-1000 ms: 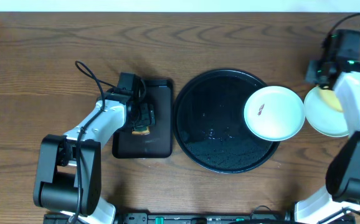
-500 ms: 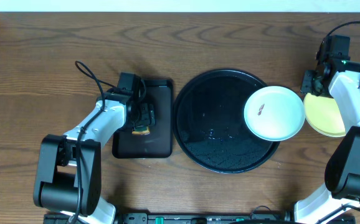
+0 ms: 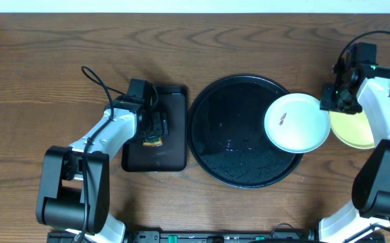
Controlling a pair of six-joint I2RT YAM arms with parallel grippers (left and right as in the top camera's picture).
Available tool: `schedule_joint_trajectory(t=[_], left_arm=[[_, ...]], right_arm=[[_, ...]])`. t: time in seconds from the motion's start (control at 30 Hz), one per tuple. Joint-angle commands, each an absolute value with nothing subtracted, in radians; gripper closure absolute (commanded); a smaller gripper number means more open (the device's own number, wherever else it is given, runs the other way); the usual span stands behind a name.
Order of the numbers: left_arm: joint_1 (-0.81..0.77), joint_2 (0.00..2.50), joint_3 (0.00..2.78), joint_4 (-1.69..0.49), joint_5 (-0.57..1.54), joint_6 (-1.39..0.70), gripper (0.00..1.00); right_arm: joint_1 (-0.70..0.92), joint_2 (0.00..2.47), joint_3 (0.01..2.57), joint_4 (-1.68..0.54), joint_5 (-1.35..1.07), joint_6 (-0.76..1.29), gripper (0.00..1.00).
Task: Clean dirty plates on tray and stack at the side
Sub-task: 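Grip the pale green plate and drag it onto the round tray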
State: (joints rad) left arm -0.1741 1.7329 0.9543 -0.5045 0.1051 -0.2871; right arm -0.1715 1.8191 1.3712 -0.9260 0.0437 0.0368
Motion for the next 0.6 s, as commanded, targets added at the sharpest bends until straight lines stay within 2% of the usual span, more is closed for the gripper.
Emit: schedule_joint_trajectory(t=[0.0, 0.17, 0.4, 0.47, 0.57], left_arm=[[-0.176, 1.749, 0.948, -0.506, 0.096, -0.281, 0.16], [-0.176, 1.749, 0.948, -0.506, 0.096, -0.281, 0.16], [-0.176, 1.749, 0.948, -0.506, 0.096, -0.281, 0.16], [-0.176, 1.749, 0.948, -0.506, 0.096, -0.281, 0.16], [-0.176, 1.749, 0.948, -0.506, 0.096, -0.281, 0.16]], right_arm=[[-0.151, 1.773, 1.372, -0.998, 0.03, 0.074, 0.59], [-0.151, 1.774, 1.323, -1.042, 0.055, 0.127, 0.64], [-0.151, 1.774, 1.203, -0.924, 0.055, 0.127, 0.65], [-0.15, 1.774, 1.198, -0.912, 0.054, 0.127, 0.71], [-0.15, 1.773, 1.199, -0.908, 0.052, 0.127, 0.92]])
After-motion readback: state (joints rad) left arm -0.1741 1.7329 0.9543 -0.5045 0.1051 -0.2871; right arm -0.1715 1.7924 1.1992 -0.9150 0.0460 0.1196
